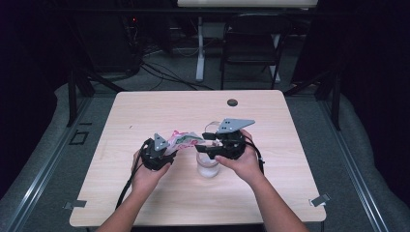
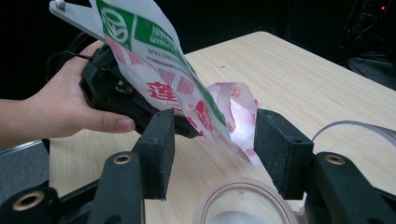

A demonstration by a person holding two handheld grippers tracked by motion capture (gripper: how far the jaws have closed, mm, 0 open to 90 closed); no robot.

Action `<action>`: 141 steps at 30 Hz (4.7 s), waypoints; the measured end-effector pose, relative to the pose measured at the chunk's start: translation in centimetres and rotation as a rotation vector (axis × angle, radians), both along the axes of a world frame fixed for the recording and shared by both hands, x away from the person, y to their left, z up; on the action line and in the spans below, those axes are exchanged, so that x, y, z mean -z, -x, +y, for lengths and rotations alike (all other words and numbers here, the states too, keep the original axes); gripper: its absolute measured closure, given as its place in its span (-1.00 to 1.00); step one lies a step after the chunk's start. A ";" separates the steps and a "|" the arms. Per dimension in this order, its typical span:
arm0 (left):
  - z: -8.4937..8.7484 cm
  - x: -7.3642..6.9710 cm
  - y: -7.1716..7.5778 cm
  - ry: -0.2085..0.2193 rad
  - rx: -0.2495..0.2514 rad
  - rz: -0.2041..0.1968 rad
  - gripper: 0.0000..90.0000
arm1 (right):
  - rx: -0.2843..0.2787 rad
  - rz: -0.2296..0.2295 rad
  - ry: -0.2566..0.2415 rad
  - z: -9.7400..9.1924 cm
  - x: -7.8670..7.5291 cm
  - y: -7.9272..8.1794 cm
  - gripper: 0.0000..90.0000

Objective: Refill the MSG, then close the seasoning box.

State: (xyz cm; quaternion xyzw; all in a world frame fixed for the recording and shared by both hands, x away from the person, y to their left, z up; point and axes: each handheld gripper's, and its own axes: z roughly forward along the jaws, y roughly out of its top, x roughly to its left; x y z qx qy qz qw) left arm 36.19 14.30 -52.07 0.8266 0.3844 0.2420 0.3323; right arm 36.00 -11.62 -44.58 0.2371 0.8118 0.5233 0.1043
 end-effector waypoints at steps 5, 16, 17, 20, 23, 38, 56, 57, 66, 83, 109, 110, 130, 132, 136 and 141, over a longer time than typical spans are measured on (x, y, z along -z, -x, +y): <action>-0.5 -0.3 -0.1 -0.029 0.013 -0.011 0.28 | 0.007 0.000 -0.011 -0.3 -0.1 0.1 0.06; -1.0 -0.8 -0.4 -0.053 0.026 -0.025 0.28 | -0.003 -0.008 -0.013 -0.6 -0.3 0.3 0.06; -1.0 -0.8 -0.5 -0.055 0.025 -0.027 0.28 | -0.005 -0.011 -0.010 -0.6 -0.2 0.3 0.06; -1.0 -0.9 -0.5 -0.059 0.023 -0.029 0.28 | -0.007 -0.018 -0.001 -0.6 -0.3 0.4 0.07; -1.1 -1.1 -0.5 -0.082 0.025 -0.053 0.28 | -0.005 -0.022 -0.005 -0.6 -0.3 0.4 0.07; -1.7 -1.0 -0.1 -0.143 0.050 -0.074 0.28 | -0.003 -0.063 0.003 -0.5 -0.7 0.7 0.06; -2.6 -1.2 0.3 -0.191 0.077 -0.110 0.28 | -0.046 -0.066 0.051 0.5 -0.3 1.0 0.30; -2.6 -1.2 0.3 -0.192 0.076 -0.110 0.28 | -0.048 -0.062 0.051 0.5 -0.2 1.0 0.37; -2.5 -1.2 0.3 -0.199 0.075 -0.116 0.28 | -0.063 -0.050 0.069 0.6 0.0 1.1 0.67; -2.2 -1.1 0.4 -0.215 0.075 -0.136 0.29 | -0.066 -0.029 0.064 0.8 0.3 1.2 0.95; -2.4 -1.4 1.1 -0.309 0.085 -0.216 0.29 | -0.076 0.020 0.026 0.3 0.6 0.9 0.97; -2.4 -1.4 1.2 -0.312 0.086 -0.218 0.29 | -0.077 0.024 0.022 0.2 0.6 0.8 0.96; -2.7 -1.5 1.4 -0.410 0.088 -0.281 0.29 | -0.079 0.038 0.033 0.1 0.9 0.7 0.96; -2.7 -1.5 1.5 -0.421 0.089 -0.285 0.30 | -0.080 0.039 0.038 0.1 1.0 0.7 0.96; -2.7 -1.5 1.5 -0.435 0.089 -0.296 0.30 | -0.082 0.046 0.040 0.1 1.2 0.7 0.97; -2.7 -1.4 1.4 -0.445 0.092 -0.310 0.30 | -0.080 0.051 0.043 0.2 1.4 0.8 0.97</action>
